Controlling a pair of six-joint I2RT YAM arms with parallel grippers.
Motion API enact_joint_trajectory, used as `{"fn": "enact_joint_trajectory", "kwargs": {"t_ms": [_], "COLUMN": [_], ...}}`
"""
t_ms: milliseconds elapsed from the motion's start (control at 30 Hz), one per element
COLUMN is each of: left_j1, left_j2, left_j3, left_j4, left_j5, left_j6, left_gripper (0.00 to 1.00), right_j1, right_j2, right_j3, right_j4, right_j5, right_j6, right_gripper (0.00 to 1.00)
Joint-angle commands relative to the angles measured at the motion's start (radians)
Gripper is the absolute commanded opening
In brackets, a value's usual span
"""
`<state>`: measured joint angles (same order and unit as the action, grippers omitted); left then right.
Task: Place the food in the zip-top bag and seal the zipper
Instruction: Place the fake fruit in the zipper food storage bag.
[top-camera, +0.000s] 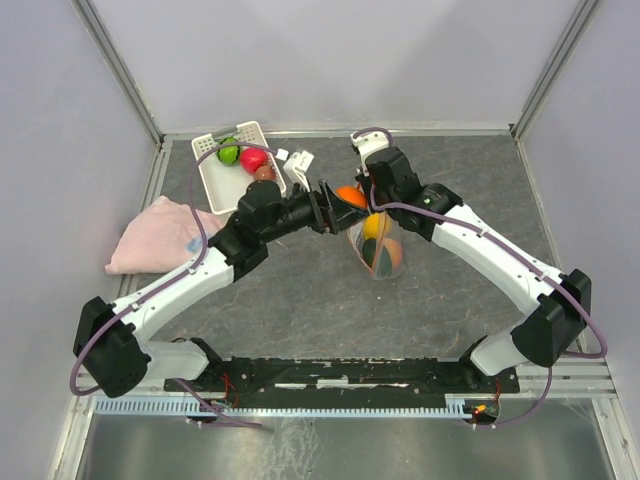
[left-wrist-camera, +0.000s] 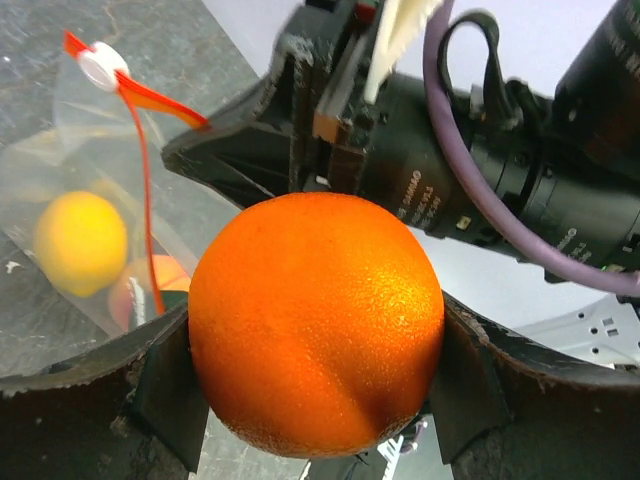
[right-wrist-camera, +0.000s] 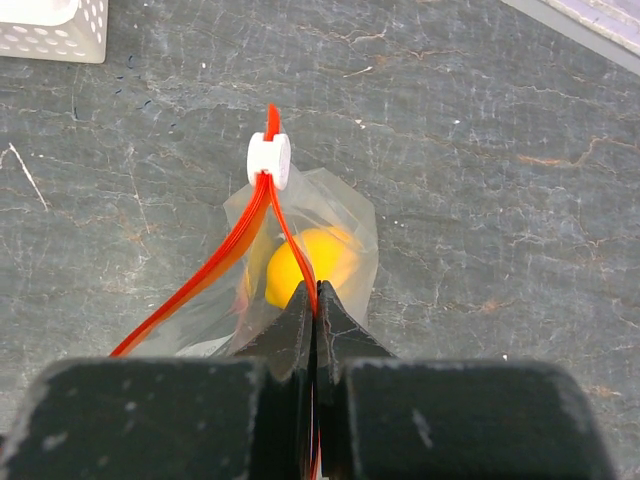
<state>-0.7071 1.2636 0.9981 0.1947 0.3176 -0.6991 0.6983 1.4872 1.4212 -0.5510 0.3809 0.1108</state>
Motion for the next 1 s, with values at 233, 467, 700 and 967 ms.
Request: {"fn": "enact_joint_trajectory", "kwargs": {"t_ms": [233,467,700,967], "left_j1": [-0.063,-0.08,-0.118,-0.143], "left_j2": [0.029,0.059,0.086,0.147], "left_j3": [-0.101,-0.09,-0.02,0.051], "left_j4": [0.112,0.016,-0.087,-0.15], "left_j5": [-0.128,-0.209,-0.339,-0.405], "left_j6": [-0.034,0.001,0.053,0.069], "left_gripper": [0.35,0.35,0.38,0.53], "right_j1": [-0.005,-0.005,-0.004,-0.004], "right_j2": [-0.016,-0.022,-0.023,-0.028], "right_j3": [0.052,0.051,0.053,0.05], "right_j4": [0.016,0.019,0.019,0.023], "right_j5": [-0.015,-0.026,-0.061,-0.101], "right_j6": [0.021,0.027,0.042,0.059], "right_gripper": [0.01,0.02,0.02,0.02]}}
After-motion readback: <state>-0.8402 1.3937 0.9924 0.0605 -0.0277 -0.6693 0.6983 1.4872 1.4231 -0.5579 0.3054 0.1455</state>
